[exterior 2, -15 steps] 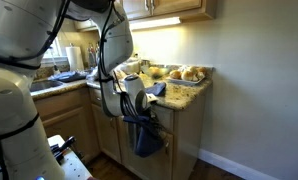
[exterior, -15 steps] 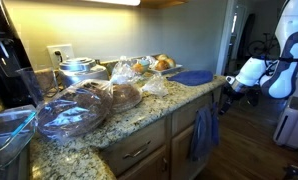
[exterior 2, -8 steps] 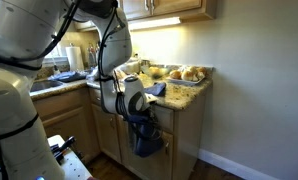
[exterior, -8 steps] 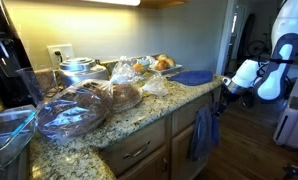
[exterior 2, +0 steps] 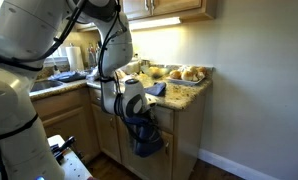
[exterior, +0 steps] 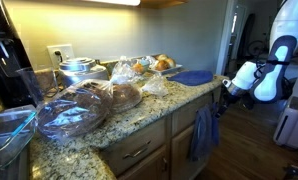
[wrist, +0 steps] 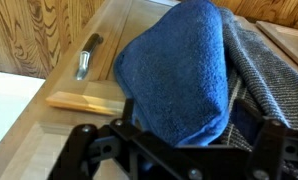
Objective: Take the top towel, hang it on the hook and put it back on the counter
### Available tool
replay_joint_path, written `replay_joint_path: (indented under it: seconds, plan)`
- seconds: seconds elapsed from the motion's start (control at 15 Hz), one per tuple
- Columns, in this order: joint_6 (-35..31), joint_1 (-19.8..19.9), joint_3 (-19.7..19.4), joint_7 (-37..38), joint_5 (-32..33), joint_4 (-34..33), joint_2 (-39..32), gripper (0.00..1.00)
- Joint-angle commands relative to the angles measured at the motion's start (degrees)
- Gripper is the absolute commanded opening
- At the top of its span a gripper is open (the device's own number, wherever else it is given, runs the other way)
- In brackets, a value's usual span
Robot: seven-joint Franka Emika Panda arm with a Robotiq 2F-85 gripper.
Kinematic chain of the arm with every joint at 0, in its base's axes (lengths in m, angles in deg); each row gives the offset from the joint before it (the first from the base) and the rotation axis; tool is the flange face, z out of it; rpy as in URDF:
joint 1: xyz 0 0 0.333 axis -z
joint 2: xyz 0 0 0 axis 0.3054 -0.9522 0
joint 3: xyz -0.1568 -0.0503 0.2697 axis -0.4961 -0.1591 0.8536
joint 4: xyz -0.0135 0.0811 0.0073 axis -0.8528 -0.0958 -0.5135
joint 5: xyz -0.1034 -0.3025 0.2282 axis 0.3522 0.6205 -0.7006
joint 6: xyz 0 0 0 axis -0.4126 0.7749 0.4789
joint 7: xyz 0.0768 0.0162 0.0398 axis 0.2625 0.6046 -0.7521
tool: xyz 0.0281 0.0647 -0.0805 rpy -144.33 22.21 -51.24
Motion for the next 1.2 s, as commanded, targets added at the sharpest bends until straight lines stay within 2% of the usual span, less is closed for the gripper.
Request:
replay_joint_path:
  seconds: [0.0, 0.47, 0.53, 0.6, 0.73, 1.13]
  plan:
    - [-1.22, 4.55, 3.57, -2.74, -0.35, 0.26, 0.43, 0.99]
    - [-1.31, 8.44, 7.38, -3.38, 0.35, -1.08, -1.65, 1.0]
    - [-1.31, 8.63, 7.58, -3.47, 0.38, -1.09, -1.85, 0.95]
    - [-1.3, 8.75, 7.77, -3.56, 0.35, -1.16, -2.12, 0.74]
    - [-1.3, 8.85, 7.93, -3.82, 0.36, -1.47, -2.74, 0.7]
    - [-1.29, 8.67, 7.95, -4.79, 0.33, -2.47, -3.34, 0.29]
